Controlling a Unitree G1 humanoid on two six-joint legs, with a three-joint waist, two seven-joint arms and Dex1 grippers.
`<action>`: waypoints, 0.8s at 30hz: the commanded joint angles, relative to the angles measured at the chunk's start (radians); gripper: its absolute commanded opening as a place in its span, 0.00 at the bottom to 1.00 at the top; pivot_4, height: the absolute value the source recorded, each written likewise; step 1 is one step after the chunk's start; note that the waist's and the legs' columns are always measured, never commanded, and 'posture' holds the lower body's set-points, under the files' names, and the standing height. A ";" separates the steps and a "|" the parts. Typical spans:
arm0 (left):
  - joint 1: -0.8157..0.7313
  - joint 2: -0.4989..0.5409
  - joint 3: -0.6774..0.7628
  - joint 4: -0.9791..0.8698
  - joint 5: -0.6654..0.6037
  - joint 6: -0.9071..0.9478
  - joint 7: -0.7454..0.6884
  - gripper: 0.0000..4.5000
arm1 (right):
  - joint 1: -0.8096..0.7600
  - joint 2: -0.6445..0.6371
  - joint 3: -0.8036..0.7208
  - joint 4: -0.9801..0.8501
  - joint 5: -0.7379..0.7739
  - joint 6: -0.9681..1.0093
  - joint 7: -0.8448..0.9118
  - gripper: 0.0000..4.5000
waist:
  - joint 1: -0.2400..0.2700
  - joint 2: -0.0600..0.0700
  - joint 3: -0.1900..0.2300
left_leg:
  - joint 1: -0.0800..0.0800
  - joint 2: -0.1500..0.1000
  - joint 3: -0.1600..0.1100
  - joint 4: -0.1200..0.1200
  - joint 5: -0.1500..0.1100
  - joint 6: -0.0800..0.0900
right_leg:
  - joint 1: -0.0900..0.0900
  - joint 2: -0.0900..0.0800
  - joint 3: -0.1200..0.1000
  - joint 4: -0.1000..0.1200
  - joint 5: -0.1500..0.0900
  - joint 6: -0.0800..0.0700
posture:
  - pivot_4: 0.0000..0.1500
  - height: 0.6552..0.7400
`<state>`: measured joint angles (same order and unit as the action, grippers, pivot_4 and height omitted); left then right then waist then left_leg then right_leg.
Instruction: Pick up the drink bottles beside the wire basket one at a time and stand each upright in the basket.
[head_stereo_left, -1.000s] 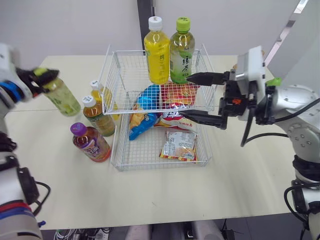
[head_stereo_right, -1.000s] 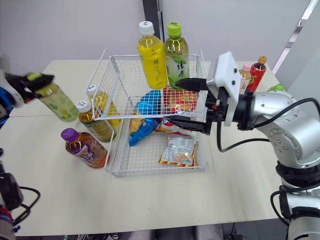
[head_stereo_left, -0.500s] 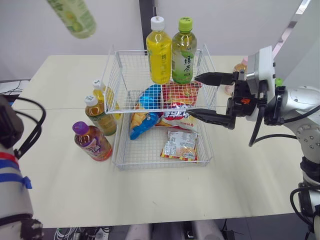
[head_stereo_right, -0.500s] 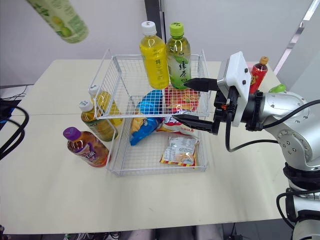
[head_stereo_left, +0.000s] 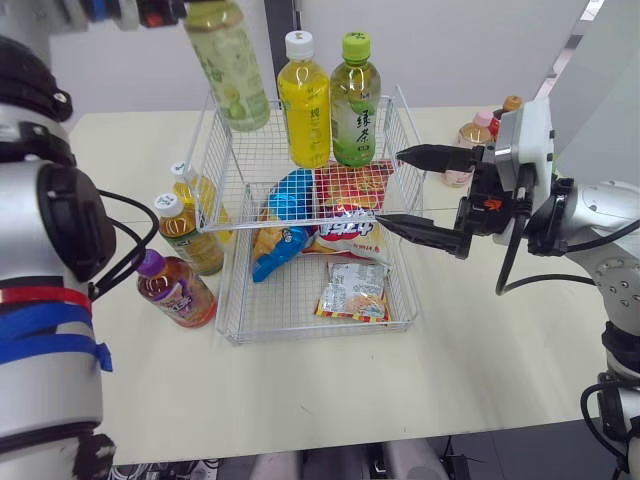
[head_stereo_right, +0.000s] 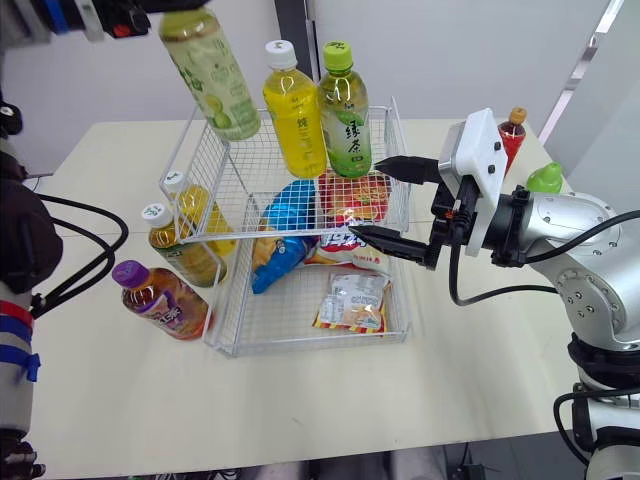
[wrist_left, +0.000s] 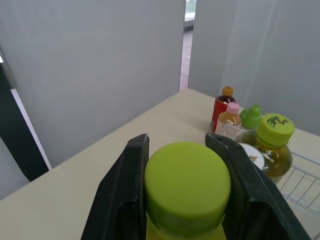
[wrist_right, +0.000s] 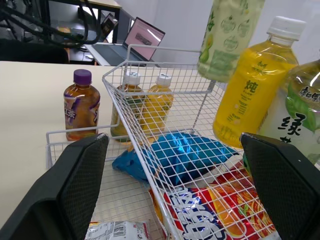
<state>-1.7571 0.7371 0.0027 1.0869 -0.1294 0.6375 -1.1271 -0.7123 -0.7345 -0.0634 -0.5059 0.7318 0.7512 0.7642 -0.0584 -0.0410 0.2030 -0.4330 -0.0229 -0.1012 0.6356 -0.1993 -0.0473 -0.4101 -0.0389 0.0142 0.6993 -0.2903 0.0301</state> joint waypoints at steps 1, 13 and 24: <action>-0.007 -0.007 0.021 -0.045 -0.007 -0.033 -0.001 0.30 | -0.002 -0.001 -0.047 -0.029 0.009 -0.018 -0.020 1.00 | 0.002 0.000 0.000 | 0.000 0.000 0.000 0.000 0.000 0.000 | 0.000 0.000 0.000 0.000 0.000 0.000 | 1.00 1.00; 0.066 -0.056 0.023 -0.057 0.009 -0.111 0.001 0.47 | -0.011 -0.015 -0.050 -0.027 0.023 -0.003 -0.022 1.00 | 0.003 0.000 0.000 | 0.000 -0.001 0.001 0.000 0.000 0.000 | 0.000 -0.001 0.000 0.000 0.000 0.000 | 1.00 1.00; 0.092 0.052 0.040 -0.195 -0.005 -0.067 -0.053 1.00 | -0.001 -0.031 -0.055 -0.036 0.033 -0.002 -0.018 1.00 | -0.002 0.000 0.000 | 0.000 0.000 0.001 0.000 0.000 0.000 | 0.000 0.000 0.001 0.000 0.000 0.000 | 1.00 1.00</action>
<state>-1.6603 0.7489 0.0115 0.9628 -0.1161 0.5537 -1.1713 -0.7100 -0.7498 -0.0840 -0.5086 0.7500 0.7571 0.7429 -0.0601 -0.0409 0.2030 -0.4329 -0.0229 -0.1005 0.6358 -0.1993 -0.0473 -0.4101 -0.0390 0.0149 0.6995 -0.2902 0.0300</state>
